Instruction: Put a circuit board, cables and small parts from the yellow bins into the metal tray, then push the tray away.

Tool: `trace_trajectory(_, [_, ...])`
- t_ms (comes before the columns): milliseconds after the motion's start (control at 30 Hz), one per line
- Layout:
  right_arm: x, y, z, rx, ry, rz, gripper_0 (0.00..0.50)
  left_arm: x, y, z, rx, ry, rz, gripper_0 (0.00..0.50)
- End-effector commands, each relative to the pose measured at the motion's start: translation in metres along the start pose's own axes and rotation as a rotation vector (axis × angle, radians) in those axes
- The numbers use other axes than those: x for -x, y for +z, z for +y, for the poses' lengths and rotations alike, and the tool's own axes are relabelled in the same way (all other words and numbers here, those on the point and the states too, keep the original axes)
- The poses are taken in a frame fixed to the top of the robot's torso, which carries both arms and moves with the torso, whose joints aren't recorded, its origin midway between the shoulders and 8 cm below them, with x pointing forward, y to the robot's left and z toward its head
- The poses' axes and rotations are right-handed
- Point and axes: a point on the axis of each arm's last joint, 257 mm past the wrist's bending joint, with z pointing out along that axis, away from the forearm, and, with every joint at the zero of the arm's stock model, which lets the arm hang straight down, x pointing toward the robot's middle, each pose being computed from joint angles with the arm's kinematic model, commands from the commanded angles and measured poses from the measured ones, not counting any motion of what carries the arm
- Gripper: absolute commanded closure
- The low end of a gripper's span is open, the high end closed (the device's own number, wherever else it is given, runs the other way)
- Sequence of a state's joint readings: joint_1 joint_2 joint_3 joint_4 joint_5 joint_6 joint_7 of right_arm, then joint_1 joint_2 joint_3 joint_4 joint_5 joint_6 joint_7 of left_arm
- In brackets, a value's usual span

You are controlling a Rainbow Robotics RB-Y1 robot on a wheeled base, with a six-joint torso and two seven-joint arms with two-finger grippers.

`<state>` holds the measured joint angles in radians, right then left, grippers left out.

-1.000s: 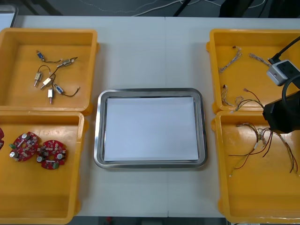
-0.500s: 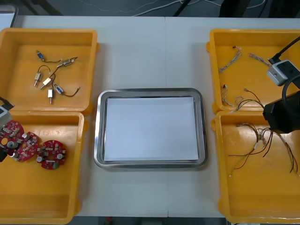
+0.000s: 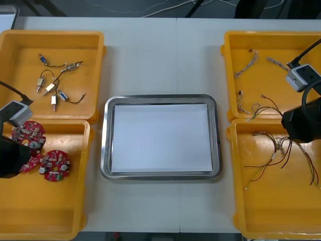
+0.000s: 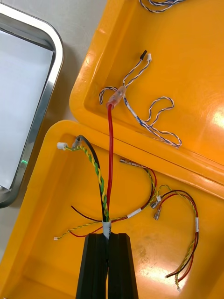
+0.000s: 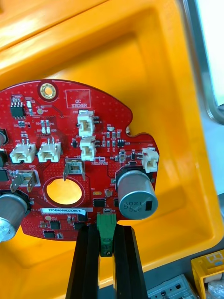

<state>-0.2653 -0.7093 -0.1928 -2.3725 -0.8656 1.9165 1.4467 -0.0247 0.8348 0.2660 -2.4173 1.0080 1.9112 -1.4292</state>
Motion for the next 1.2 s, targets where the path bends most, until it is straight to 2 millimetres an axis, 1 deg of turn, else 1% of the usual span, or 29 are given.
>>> trace_trajectory(33, [0.01, -0.013, -0.014, -0.043, -0.024, -0.027, 0.5, 0.018, -0.009, -0.008, 0.056, -0.111, -0.029, 0.5])
trace_trajectory(300, [0.01, -0.013, -0.014, -0.043, -0.024, -0.027, 0.5, 0.031, -0.003, -0.029, 0.049, -0.156, -0.036, 0.5])
trace_trajectory(400, [0.01, -0.013, -0.014, -0.043, -0.024, -0.027, 0.5, 0.038, -0.001, -0.042, 0.038, -0.179, -0.038, 0.5])
trace_trajectory(700, [0.01, -0.013, -0.014, -0.043, -0.024, -0.027, 0.5, 0.055, 0.006, -0.072, 0.038, -0.234, -0.042, 0.5])
trace_trajectory(1033, [0.01, -0.013, -0.014, -0.043, -0.024, -0.027, 0.5, 0.062, 0.011, -0.096, 0.037, -0.288, -0.035, 0.5])
trace_trajectory(1200, [0.01, -0.013, -0.014, -0.043, -0.024, -0.027, 0.5, 0.066, 0.014, -0.114, 0.032, -0.31, -0.028, 0.5])
